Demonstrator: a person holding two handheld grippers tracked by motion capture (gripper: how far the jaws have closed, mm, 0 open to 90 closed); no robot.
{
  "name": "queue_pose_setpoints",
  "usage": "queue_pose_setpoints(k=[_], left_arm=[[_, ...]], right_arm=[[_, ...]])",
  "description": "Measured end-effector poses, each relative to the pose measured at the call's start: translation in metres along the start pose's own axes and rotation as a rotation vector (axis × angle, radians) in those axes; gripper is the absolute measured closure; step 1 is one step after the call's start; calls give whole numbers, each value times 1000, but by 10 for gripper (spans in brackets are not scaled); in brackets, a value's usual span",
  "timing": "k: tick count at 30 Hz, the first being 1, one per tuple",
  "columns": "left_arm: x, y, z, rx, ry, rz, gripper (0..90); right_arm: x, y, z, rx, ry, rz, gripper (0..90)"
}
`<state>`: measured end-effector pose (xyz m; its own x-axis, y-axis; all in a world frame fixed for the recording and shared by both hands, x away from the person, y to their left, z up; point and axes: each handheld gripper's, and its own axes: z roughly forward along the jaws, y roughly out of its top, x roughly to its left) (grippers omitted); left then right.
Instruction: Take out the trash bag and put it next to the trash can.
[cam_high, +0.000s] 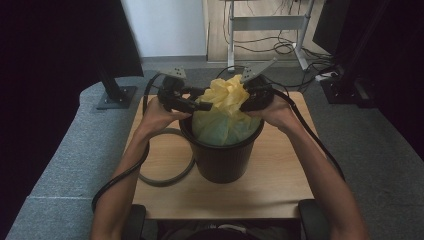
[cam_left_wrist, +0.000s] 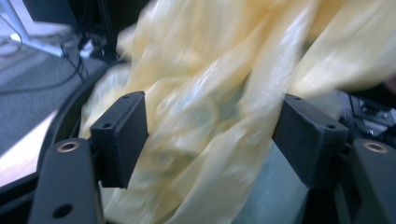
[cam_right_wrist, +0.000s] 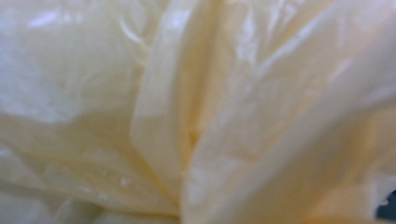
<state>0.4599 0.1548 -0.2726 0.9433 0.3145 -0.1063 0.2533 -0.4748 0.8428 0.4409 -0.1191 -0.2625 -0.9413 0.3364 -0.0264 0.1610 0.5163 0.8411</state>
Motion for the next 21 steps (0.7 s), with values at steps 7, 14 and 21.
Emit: queue_pose_setpoints(k=[7, 14, 21], left_arm=[[-7, 5, 17, 64, -34, 61, 819], [-22, 23, 19, 9, -83, 104, 868], [-31, 34, 19, -29, -114, 110, 873]], right_arm=[[2, 5, 7, -6, 57, 17, 627], [9, 9, 33, 70, 37, 7, 167], [13, 11, 44, 92, 21, -44, 461]])
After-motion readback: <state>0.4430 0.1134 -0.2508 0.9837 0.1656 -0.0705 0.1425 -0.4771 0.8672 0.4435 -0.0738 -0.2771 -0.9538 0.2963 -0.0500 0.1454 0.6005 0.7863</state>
